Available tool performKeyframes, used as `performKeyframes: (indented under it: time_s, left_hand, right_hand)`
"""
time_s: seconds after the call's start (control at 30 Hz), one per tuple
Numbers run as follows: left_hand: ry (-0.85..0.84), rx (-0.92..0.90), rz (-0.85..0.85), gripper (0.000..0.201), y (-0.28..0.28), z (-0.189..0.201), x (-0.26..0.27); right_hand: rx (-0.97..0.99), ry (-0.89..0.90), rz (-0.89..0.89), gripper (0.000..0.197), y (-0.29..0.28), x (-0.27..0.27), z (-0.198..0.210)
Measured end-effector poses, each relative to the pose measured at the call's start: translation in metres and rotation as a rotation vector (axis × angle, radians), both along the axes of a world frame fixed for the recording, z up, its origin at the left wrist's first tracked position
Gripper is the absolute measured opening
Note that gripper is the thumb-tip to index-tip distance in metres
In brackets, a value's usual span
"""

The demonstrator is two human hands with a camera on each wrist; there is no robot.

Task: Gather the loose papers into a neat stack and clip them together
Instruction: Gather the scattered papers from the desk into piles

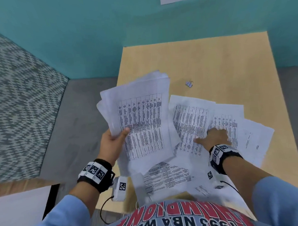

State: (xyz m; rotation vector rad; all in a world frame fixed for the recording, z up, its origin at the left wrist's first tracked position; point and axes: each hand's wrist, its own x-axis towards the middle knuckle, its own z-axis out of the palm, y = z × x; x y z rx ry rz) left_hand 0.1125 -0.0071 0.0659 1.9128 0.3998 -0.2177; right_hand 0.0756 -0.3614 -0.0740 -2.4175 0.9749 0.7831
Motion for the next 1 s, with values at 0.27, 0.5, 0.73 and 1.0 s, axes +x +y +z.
performKeyframes:
  time_s: [0.27, 0.5, 0.73, 1.0]
  left_hand:
    - [0.057, -0.019, -0.031, 0.009, -0.013, -0.008, 0.0]
    - [0.061, -0.008, -0.091, 0.035, -0.03, -0.01, -0.006]
    - [0.016, 0.003, -0.052, 0.018, -0.022, 0.005, -0.008]
    - [-0.015, -0.027, 0.032, 0.011, 0.005, -0.003, -0.017]
  right_hand:
    - [0.012, -0.341, -0.149, 0.032, -0.053, -0.049, 0.018]
    - [0.059, -0.291, -0.365, 0.072, -0.074, -0.074, 0.019]
    - [0.126, -0.236, -0.263, 0.043, -0.073, -0.067, 0.017]
    - [0.236, -0.423, 0.17, 0.002, -0.067, -0.103, 0.046]
